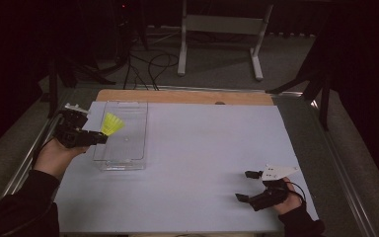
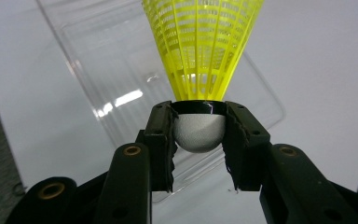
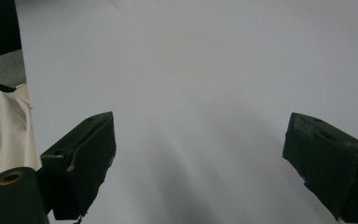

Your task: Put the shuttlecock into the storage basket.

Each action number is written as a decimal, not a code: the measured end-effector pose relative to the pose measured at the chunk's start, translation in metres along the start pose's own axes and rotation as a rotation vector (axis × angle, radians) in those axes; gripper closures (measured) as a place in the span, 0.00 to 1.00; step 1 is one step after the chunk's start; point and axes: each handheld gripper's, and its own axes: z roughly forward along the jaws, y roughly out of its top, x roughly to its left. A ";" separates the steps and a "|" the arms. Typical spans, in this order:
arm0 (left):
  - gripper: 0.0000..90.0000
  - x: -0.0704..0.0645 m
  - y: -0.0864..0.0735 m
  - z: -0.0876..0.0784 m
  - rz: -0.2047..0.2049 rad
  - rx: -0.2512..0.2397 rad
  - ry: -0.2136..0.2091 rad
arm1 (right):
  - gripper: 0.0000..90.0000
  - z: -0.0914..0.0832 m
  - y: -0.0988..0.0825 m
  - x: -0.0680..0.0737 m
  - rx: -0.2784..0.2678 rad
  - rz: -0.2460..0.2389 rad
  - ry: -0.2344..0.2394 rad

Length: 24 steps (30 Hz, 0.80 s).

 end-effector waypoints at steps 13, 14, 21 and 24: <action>0.73 0.006 -0.011 0.015 -0.038 0.017 0.027 | 0.11 0.004 -0.001 0.001 0.016 0.004 0.020; 0.73 0.006 -0.012 0.017 -0.032 0.020 0.023 | 0.11 0.004 -0.001 0.001 0.021 0.004 0.021; 0.73 0.010 -0.018 0.028 -0.012 0.046 0.012 | 0.11 0.004 -0.001 0.001 0.028 0.005 0.027; 0.73 0.012 -0.020 0.033 -0.004 0.059 0.013 | 0.11 0.005 -0.001 0.001 0.029 0.005 0.028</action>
